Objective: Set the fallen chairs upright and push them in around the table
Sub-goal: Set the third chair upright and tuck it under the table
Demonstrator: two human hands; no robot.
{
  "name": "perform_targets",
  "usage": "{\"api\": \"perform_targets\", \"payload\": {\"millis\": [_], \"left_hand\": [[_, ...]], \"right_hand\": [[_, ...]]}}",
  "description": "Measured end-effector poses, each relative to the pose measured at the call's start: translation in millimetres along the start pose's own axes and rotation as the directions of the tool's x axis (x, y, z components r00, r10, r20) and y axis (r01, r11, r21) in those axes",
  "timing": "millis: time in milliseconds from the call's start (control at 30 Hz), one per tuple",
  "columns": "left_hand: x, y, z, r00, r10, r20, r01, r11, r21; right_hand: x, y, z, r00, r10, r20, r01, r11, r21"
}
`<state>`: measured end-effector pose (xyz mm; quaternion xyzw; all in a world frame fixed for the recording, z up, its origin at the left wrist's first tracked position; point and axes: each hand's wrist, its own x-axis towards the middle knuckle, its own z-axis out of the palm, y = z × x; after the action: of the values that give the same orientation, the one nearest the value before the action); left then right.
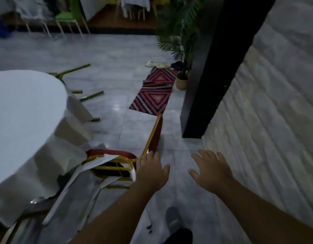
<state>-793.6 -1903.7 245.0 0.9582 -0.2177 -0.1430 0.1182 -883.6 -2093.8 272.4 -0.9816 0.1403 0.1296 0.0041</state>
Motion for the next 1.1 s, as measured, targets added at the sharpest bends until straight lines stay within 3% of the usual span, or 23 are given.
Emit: {"api": "perform_targets", "payload": {"millis": [333,500,733,900,1100], "left_hand": [[211.4,25.8,-6.7,0.971,-0.239,-0.003,0.236,0.959,-0.157],[285.6,19.3,2.3,0.923,-0.383,-0.024,0.371,0.907,-0.200],[409.0,28.4,55.1,0.772,-0.622,0.129,0.634,0.744,-0.210],[493.9,16.4,94.7,0.730,-0.661,0.174,0.681,0.687,-0.252],[577.6,-28.1,187.5,0.672,-0.690,0.269,0.737,0.659,-0.151]], "right_hand": [[255.5,34.6,-50.2,0.962,-0.273,-0.034,0.272,0.962,-0.018],[379.8,40.6,-45.7,0.904,-0.427,0.009,0.427,0.904,-0.025],[560.7,41.9,21.6,0.760,-0.619,0.197,0.646,0.752,-0.128],[643.8,41.1,71.7,0.694,-0.661,0.285,0.714,0.681,-0.161],[737.4,27.3,163.3,0.635,-0.695,0.338,0.763,0.634,-0.129]]}}
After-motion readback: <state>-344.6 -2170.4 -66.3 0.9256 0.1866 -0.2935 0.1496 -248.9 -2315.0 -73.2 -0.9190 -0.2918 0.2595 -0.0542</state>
